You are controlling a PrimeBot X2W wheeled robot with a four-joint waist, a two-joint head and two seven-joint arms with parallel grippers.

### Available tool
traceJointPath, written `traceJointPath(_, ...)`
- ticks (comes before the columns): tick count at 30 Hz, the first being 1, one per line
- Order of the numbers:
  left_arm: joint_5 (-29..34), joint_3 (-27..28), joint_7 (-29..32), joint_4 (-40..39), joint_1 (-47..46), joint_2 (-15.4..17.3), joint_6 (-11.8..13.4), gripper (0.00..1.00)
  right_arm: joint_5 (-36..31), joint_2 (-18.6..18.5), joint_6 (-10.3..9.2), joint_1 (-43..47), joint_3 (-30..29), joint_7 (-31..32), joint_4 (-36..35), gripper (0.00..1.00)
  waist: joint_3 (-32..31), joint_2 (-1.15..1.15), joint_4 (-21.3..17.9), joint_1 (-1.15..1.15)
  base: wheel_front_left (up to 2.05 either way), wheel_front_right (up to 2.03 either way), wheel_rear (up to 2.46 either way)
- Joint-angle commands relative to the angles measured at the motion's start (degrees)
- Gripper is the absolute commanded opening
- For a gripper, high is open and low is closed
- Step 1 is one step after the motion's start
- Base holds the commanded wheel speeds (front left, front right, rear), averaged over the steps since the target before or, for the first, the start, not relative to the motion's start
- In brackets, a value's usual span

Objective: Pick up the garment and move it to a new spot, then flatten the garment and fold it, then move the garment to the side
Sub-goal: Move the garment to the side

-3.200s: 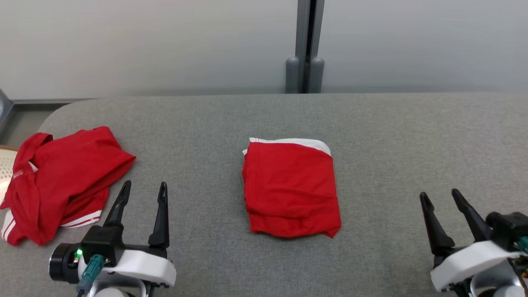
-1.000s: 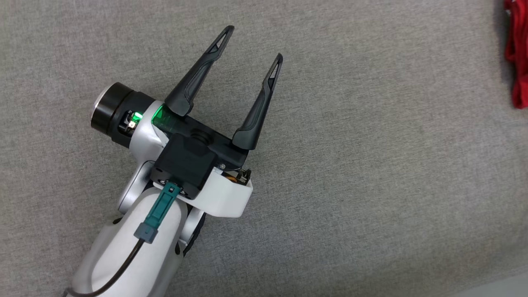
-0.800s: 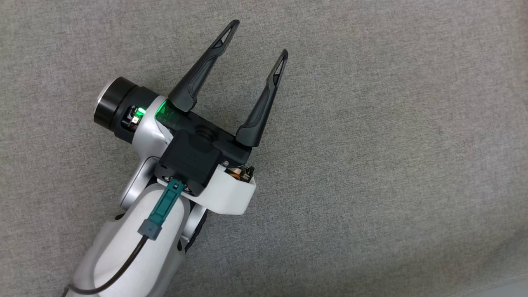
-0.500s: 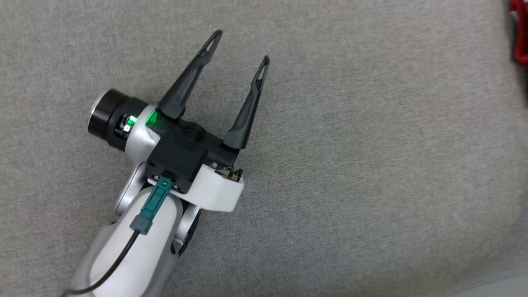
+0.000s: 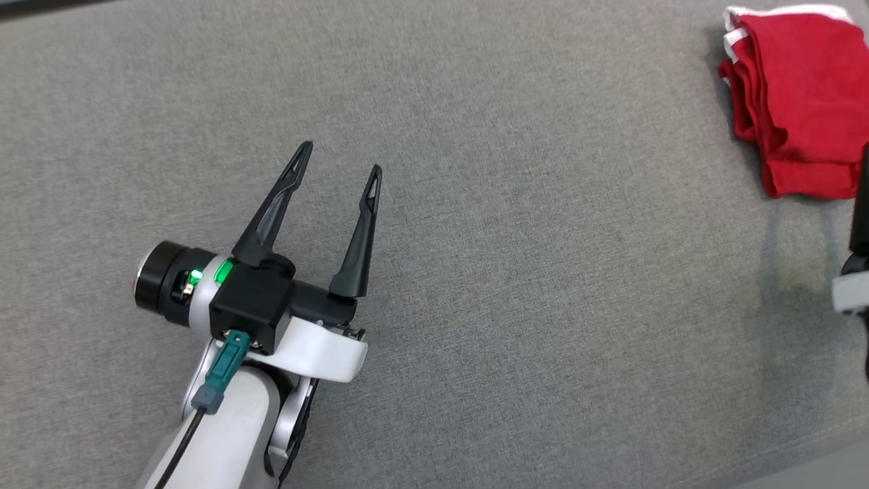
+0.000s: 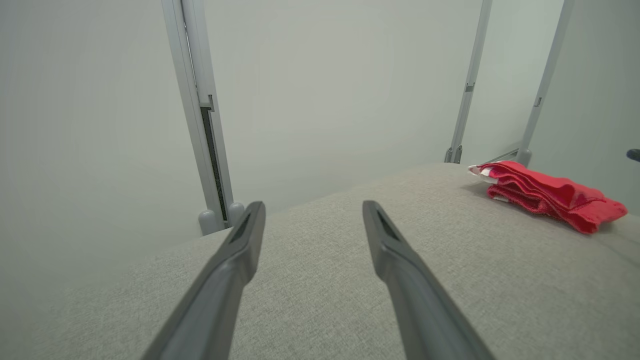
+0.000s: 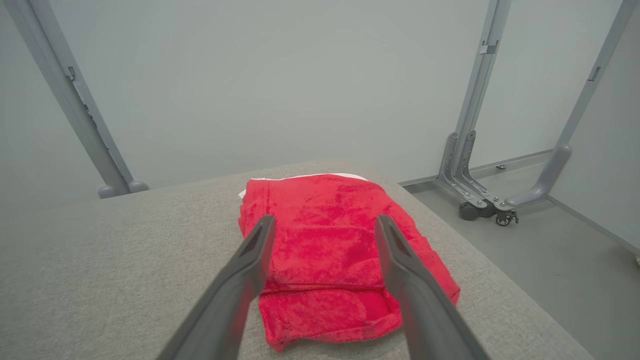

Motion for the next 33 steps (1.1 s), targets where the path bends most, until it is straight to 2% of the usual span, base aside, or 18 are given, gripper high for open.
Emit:
traceJointPath(1, -0.71, 0.68, -0.48, 0.22, 1.36, 0.07, 0.82, 1.0, -1.18, 1.35, -0.1, 2.44, -0.85, -0.08, -2.44, 1.0, -2.42, 0.0, 0.69, 0.0, 0.0, 0.0, 0.0)
traceJointPath(4, -1.82, 1.86, -1.19, 0.41, 3.96, -0.09, 2.3, 1.0, -3.9, 4.14, -0.1, 7.39, -1.88, -0.08, -8.61, 1.0, -4.97, 0.0, 2.33, 0.0, 0.0, 0.0, 0.0)
traceJointPath(6, -1.82, 1.86, -1.19, 0.41, 3.96, -0.09, 2.3, 1.0, -3.9, 4.14, -0.1, 7.39, -1.88, -0.08, -8.61, 1.0, -4.97, 0.0, 2.33, 0.0, 0.0, 0.0, 0.0)
traceJointPath(10, -3.53, 3.49, -2.12, 1.32, 7.05, -0.07, 3.8, 1.0, -6.71, 5.82, -0.09, 12.17, -1.59, 0.04, -14.53, 1.0, -8.32, 0.0, 6.37, 0.0, 0.0, 0.0, 0.0)
traceJointPath(19, -6.86, 7.18, -3.71, 3.16, 14.57, 0.71, 6.07, 1.0, -9.64, 7.83, -0.06, 19.95, -1.48, 6.36, -23.33, 1.0, -15.22, 0.0, 13.66, 0.0, 0.0, 0.0, 0.0)
traceJointPath(25, -8.46, 8.04, -3.48, 4.18, 20.01, 1.56, 6.71, 1.0, -11.54, 9.26, -0.06, 25.02, -1.48, 10.42, -28.07, 1.0, -19.83, 0.0, 15.39, 0.0, 0.0, 0.0, 0.0)
traceJointPath(33, -9.95, 8.45, -2.68, 5.34, 24.39, 2.96, 6.3, 1.0, -14.13, 10.43, -0.06, 31.31, -0.93, 14.53, -32.36, 1.0, -25.37, 0.0, 15.39, 0.0, 0.0, 0.0, 0.0)
